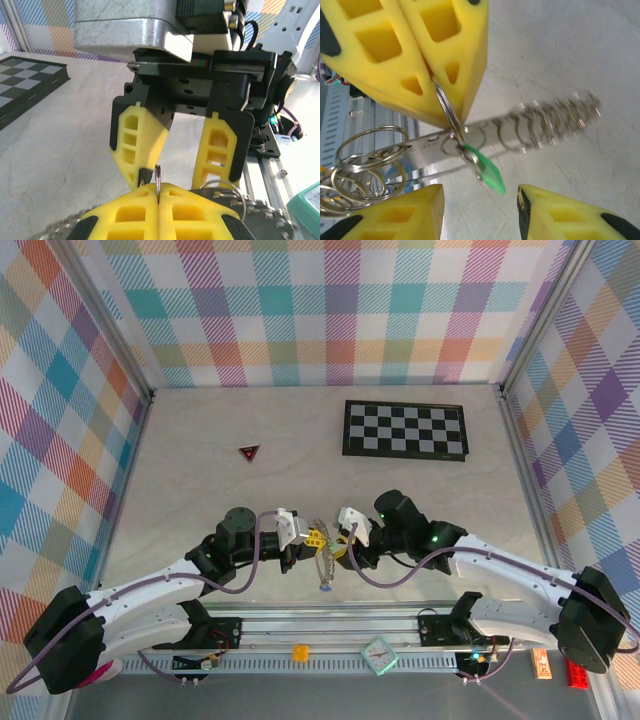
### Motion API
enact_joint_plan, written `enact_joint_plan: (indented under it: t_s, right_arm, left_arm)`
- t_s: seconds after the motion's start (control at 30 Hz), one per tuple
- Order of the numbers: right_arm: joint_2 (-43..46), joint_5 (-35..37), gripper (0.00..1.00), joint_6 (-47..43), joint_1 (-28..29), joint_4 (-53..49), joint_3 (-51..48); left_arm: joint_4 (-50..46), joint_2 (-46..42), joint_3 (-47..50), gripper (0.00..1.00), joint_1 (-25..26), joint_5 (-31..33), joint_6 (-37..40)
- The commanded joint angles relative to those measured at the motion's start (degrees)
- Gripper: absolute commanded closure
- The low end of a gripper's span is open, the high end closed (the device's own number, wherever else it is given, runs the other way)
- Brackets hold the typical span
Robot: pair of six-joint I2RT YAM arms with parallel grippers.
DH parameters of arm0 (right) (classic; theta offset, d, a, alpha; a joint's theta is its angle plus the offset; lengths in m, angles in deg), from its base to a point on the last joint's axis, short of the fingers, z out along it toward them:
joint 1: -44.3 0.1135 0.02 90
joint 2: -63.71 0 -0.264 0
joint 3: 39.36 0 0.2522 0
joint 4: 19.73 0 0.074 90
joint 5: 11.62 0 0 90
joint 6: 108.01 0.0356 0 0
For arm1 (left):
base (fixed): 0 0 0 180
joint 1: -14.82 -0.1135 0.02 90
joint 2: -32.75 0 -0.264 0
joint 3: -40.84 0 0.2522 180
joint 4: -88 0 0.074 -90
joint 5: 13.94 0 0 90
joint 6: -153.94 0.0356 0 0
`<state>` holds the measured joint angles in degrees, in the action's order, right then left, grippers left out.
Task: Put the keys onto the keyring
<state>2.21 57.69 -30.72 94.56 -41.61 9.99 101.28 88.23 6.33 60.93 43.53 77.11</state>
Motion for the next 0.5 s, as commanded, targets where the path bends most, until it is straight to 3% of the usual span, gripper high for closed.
enact_joint_plan:
  t_s: [0.0,0.27,0.47]
  right_arm:
    - [-1.0,-3.1,0.56,0.1,-0.1,7.4,-1.6]
    - [-0.6,-3.0,0.55,-0.6,-0.1,13.4,-4.9]
    - [1.3,-3.2,0.61,-1.3,0.0,16.6,-7.3]
  left_arm:
    - [5.9,0.6,0.3,1.00,0.6,-1.9,-1.4]
    - [8.6,1.4,0.7,1.00,0.6,-2.3,-3.4]
    - [9.4,1.5,0.7,1.00,0.6,-2.6,-4.1]
